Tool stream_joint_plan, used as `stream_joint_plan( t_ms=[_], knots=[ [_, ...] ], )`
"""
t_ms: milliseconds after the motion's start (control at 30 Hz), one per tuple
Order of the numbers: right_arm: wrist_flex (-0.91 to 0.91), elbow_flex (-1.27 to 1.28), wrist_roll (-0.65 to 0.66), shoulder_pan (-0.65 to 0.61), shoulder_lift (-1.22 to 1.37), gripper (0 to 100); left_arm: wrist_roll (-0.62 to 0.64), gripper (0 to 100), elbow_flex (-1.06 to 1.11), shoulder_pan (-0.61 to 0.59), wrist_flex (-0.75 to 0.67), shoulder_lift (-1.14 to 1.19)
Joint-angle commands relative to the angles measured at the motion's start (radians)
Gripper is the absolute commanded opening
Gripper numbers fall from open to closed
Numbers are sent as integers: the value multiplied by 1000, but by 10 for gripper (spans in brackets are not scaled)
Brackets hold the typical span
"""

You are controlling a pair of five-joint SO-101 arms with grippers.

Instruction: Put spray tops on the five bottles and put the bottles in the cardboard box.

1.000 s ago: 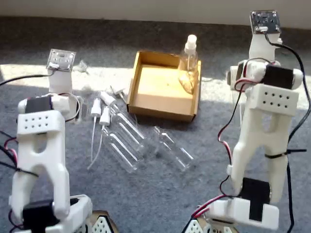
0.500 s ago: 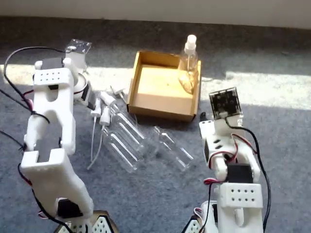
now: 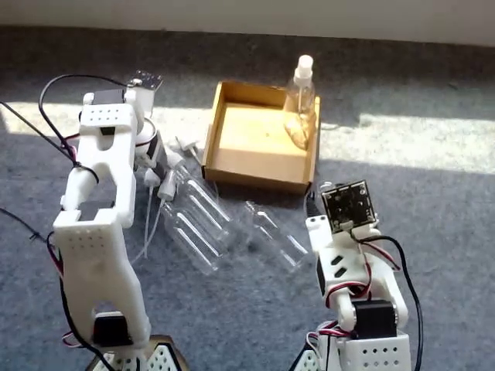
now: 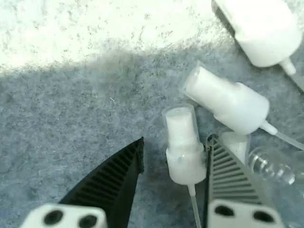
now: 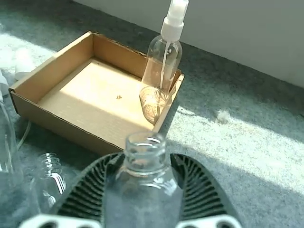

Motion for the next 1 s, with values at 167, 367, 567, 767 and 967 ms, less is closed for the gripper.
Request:
stream_joint_plan(
  t_ms=[167, 367, 567, 767, 967],
  knots=[
    [2, -10, 6, -76, -15, 4, 9, 175, -165, -4, 14, 179],
    [2, -13, 6, -117, -15, 4, 14, 44, -239, -70, 15, 179],
    [2, -13, 6, -191, -13, 4, 8, 35, -352, -147, 160, 36],
    [-2, -15, 8, -252, -13, 4, 18, 34, -512, -168, 318, -193],
    [1, -15, 3, -300, -13, 4, 135, 34, -472, -90, 334, -625]
  ],
)
